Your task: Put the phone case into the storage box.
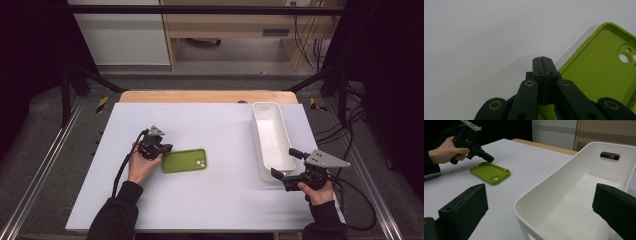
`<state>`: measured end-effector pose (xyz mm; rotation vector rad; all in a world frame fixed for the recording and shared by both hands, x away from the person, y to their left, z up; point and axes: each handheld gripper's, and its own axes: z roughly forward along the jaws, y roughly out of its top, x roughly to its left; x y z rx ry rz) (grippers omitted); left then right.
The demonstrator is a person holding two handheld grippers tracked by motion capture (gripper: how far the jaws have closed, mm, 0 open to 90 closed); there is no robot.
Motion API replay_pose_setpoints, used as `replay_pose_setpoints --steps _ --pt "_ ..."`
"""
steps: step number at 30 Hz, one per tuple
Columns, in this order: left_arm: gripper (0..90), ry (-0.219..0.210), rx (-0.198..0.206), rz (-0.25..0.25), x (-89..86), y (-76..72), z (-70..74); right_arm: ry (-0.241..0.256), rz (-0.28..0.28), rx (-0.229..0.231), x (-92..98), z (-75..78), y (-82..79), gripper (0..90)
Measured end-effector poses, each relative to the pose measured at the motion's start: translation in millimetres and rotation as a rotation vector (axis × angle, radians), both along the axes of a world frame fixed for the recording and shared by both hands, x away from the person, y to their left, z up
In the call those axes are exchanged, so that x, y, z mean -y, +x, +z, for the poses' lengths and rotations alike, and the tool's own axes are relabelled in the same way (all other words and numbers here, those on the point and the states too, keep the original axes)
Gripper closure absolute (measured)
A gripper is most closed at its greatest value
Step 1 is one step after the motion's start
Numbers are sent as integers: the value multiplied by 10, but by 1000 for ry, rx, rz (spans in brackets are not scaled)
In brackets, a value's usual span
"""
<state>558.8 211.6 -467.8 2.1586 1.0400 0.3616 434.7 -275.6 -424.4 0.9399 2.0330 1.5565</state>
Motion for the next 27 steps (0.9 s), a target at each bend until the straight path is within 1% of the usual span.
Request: replay_pose_setpoints --steps 7,19,22,27 --pt "898 2 -6 -18 11 -79 4 0 -1 4 6 5 -3 5" --pt "899 4 -9 -54 37 -288 3 3 1 5 6 8 -7 5" --pt "898 -6 -14 -58 35 -334 -3 2 2 6 7 8 -6 5" --pt "898 -6 -14 -65 45 -413 -3 2 3 5 5 8 -8 5"
